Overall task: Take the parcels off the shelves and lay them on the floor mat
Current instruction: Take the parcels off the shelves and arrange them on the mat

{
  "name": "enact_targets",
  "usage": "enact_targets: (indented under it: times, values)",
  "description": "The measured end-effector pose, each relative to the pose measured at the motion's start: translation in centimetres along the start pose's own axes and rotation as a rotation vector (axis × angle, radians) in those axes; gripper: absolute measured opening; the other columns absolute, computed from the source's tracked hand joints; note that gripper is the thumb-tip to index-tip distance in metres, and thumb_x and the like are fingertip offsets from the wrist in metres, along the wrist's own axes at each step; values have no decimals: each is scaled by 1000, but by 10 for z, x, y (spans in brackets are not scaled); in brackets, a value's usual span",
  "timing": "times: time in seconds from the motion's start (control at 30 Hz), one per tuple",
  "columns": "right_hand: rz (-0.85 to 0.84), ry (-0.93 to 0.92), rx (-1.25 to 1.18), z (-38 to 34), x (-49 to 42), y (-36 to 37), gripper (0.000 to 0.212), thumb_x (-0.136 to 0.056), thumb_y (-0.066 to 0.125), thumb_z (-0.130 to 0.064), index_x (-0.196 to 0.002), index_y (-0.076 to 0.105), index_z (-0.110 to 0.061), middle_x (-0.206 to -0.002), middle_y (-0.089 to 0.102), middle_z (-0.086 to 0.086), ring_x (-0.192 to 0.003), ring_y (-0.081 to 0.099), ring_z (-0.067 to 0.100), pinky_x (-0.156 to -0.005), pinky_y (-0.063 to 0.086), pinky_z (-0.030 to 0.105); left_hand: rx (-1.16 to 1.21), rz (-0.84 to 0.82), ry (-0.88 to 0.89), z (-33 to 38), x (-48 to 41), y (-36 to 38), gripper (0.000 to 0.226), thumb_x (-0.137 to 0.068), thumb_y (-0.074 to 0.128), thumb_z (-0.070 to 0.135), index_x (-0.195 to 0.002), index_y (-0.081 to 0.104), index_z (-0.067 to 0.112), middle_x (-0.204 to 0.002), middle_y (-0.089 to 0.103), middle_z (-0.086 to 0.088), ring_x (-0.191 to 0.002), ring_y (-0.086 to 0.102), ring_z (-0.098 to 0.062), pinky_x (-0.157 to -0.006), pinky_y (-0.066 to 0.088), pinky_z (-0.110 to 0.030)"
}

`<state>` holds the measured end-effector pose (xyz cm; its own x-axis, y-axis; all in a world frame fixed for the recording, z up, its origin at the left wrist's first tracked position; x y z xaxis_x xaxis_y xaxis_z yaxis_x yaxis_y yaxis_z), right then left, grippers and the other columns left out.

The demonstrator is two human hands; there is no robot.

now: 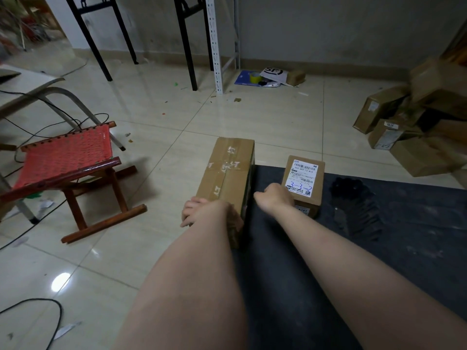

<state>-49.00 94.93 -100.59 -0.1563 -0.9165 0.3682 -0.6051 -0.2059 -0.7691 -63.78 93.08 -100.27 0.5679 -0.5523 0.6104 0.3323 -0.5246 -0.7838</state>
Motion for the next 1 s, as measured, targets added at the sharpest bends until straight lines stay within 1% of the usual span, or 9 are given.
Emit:
enact_targets:
  times: [0.13,0.27,0.4,0.47,0.53,0.7,0.83,0.9,1.0]
  values:
    - [134,84,148,16,-8,-16,50,-90,59,-36,-131,55,-8,-140,42,13,-130,37,37,-99,40,42,-150,-62,75,4,4,-2,135,-54,88,52,-157,10,11,-146,24,-26,-137,25,-49,-112,31,-59]
    - [204,161,236,29,-15,-26,67,-86,65,-43,-143,43,-14,-154,26,13,-139,24,42,-113,30,50,-49,71,163,15,7,-6,143,-63,85,54,-154,-15,8,-158,-7,-32,-143,-3,-58,-111,4,-74]
    - [113,260,138,43,-23,-28,77,-85,66,-49,-150,31,-27,-163,-2,16,-145,7,49,-115,19,66,63,109,297,27,0,-4,144,-58,84,63,-155,-15,22,-161,-10,-25,-144,-9,-54,-110,3,-73]
    - [30,251,79,54,-27,-27,72,-86,64,-51,-148,35,-30,-161,-1,15,-144,13,47,-117,25,55,112,83,310,28,-4,1,139,-59,82,64,-156,-11,28,-162,-8,-22,-145,-7,-54,-109,6,-74]
    - [-65,188,86,63,-30,-23,68,-85,63,-50,-146,42,-31,-155,13,13,-137,29,37,-113,33,38,132,92,307,25,-7,5,134,-61,82,63,-156,-7,29,-161,-4,-21,-145,-1,-53,-110,12,-74]
    - [-85,52,81,69,-36,-23,60,-80,70,-46,-137,55,-36,-152,22,5,-134,36,26,-112,30,33,128,149,239,17,-15,0,135,-57,79,71,-155,-1,24,-147,23,-24,-138,24,-42,-110,29,-62]
    - [-107,-74,40,67,-45,-19,31,-82,73,-34,-112,72,-28,-149,32,5,-127,38,17,-93,26,18,110,209,212,24,-12,4,141,-53,80,71,-155,-3,20,-142,27,-25,-133,28,-41,-108,30,-57]
    - [-132,-91,52,65,-46,-14,20,-83,72,-33,-99,75,-22,-153,27,6,-132,39,17,-97,30,17,110,228,198,29,-11,7,143,-52,81,71,-155,-5,19,-142,26,-25,-132,28,-41,-108,30,-57]
    - [-175,-71,105,64,-43,-3,25,-83,71,-39,-101,77,-23,-165,4,1,-141,34,25,-110,34,29,112,259,195,33,-11,10,146,-50,80,73,-155,-5,18,-142,26,-25,-132,28,-42,-108,30,-57]
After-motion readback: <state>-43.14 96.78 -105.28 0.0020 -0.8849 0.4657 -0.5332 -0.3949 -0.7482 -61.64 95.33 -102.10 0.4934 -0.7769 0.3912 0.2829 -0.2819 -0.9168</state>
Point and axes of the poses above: each hand's wrist, its own x-axis away from the middle knuckle, its own y-axis out of the palm, z = x × y, the point moved 2 cm from there along -x, towards the middle knuckle
